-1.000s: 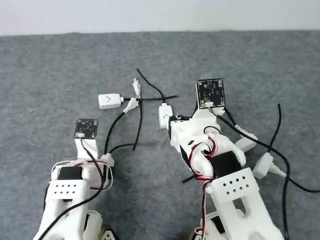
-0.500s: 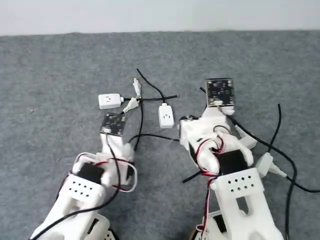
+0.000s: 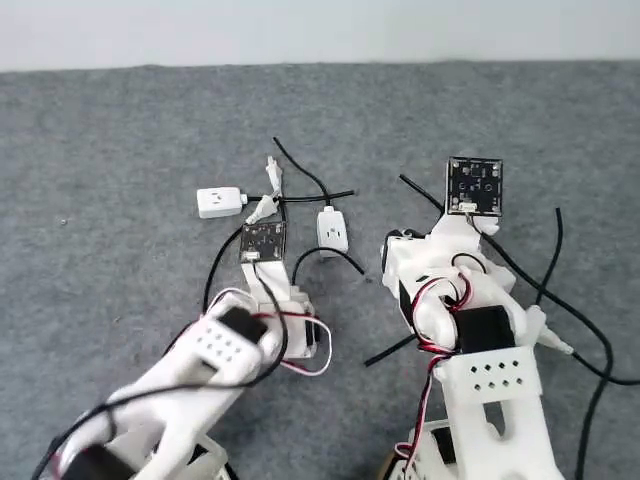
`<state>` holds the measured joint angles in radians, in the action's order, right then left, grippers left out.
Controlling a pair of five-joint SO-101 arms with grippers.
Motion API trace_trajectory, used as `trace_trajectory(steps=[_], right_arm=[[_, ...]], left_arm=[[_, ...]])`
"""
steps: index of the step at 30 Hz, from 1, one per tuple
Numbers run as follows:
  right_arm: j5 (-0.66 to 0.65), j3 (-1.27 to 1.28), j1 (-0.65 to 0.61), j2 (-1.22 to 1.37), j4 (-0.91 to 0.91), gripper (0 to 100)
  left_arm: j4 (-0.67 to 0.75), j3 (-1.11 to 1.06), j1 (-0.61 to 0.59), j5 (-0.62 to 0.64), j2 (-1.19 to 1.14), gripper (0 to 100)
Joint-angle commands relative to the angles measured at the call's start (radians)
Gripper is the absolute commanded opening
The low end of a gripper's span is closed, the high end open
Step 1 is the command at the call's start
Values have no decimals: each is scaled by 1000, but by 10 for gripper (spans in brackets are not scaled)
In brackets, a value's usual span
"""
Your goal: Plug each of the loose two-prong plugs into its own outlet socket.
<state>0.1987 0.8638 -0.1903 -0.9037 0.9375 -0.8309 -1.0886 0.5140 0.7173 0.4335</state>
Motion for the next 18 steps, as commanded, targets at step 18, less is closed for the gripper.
trace_trajectory(steps=[18], right_arm=[[-14,-71,7,-19,1,8]], left_arm=[[-279,142,-152,-295,104,408]])
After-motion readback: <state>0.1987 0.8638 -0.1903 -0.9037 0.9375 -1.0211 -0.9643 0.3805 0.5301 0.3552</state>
